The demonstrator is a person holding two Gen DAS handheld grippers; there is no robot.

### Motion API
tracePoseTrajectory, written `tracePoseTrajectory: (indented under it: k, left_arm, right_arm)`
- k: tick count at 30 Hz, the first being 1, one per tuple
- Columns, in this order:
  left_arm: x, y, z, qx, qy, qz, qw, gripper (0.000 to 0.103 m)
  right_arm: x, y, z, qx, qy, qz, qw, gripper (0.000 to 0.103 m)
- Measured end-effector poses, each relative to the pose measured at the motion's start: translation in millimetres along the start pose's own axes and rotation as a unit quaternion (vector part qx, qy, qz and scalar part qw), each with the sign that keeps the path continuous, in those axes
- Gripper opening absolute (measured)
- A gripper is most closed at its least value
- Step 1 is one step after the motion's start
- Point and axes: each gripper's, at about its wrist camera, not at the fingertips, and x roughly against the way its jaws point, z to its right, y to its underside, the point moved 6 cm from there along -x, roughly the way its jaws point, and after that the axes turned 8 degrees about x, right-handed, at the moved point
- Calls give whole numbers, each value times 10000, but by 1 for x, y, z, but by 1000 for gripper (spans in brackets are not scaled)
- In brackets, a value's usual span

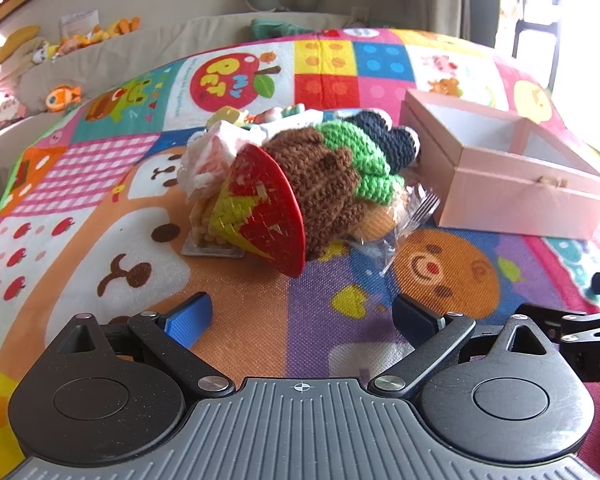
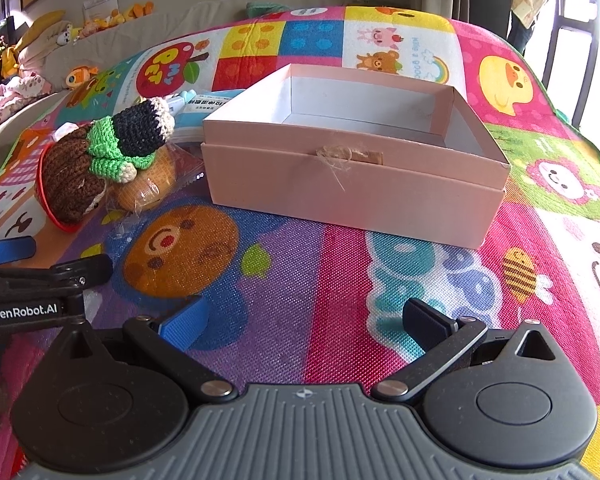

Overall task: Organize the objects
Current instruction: 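Grasp the crocheted doll with the left tool while the right tool grasps the bread bun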

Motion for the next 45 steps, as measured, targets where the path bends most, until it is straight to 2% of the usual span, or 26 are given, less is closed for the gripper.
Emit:
tracePoseTrajectory:
  k: [1, 3, 5, 7, 9, 11, 13, 15, 16, 18, 19, 20, 24, 26, 27, 29, 33, 35, 37, 39, 42, 45]
  left_arm:
    - [7, -3, -2, -80, -13, 153, 9999, 99]
    - [30, -17, 0, -547, -16, 886, 9946, 99]
    - [50, -33, 8, -1167, 126, 1537, 9811, 99]
    - [53, -46, 19, -1706, 334, 1746, 9692, 99]
    - [36, -54, 28, -2108, 551, 1412, 9657, 99]
    - [11, -58, 28, -2193, 503, 1113, 9680, 99]
    - [-10, -58, 26, -2069, 433, 858, 9736, 99]
    - [-22, -59, 22, -1726, 690, 560, 9810, 98]
    - [-26, -58, 21, -1585, 801, 427, 9832, 95]
    - [-24, -56, 20, -1567, 820, 442, 9832, 88]
    - [-15, -54, 20, -1576, 865, 482, 9825, 74]
    - [-5, -53, 17, -1495, 877, 494, 9836, 74]
    - [50, -31, 2, -1128, 1366, 332, 9836, 69]
    - [70, -17, -9, -1103, 1246, 302, 9856, 67]
    - [77, -13, -16, -1089, 1177, 305, 9866, 65]
    - [84, -13, -29, -1006, 1072, 334, 9886, 63]
    - [66, -24, -38, -861, 1070, 297, 9901, 63]
    - [47, -25, -32, -909, 1098, 317, 9893, 64]
    - [32, -27, -28, -899, 1062, 454, 9892, 64]
    - [21, -33, -30, -735, 1097, 484, 9901, 64]
    - [12, -36, -43, -436, 1227, 353, 9909, 63]
    - [21, -38, -61, -335, 1327, 162, 9905, 60]
  right_arm:
    - [0, 1, 0, -8, -3, 8, 10000, 103]
    - [1, 1, 0, -12, 0, 18, 10000, 103]
    - [1, 1, -1, -14, 5, 21, 10000, 103]
    - [2, 2, -1, -14, 10, 19, 10000, 103]
    - [1, 2, -1, -50, 46, 13, 10000, 103]
    - [1, 2, -1, -47, 53, 10, 10000, 103]
    - [2, 2, -1, -62, 61, -3, 10000, 103]
    - [2, 2, -1, -81, 63, -20, 9999, 103]
    - [3, 2, -1, -76, 59, -29, 9999, 103]
    - [3, 2, -2, -38, 55, -71, 10000, 103]
    - [2, 1, -1, -27, 47, -93, 9999, 103]
    - [2, 1, -2, -14, 38, -110, 9999, 103]
    - [3, 1, -1, 44, -11, -84, 10000, 103]
    - [3, -2, -6, 147, -131, -123, 9997, 103]
    - [4, -6, -13, 261, -352, -104, 9990, 103]
    - [10, -21, -32, 623, -568, 213, 9962, 103]
    - [17, -63, -79, 1746, -496, 1099, 9772, 103]
    - [8, -84, -94, 2058, -313, 1261, 9699, 101]
    - [0, -101, -100, 2207, -268, 1304, 9662, 93]
    - [-6, -112, -100, 2309, -263, 1247, 9646, 91]
    - [-3, -112, -95, 2381, -496, 1169, 9629, 90]
    - [-9, -111, -99, 2491, -588, 1010, 9614, 88]
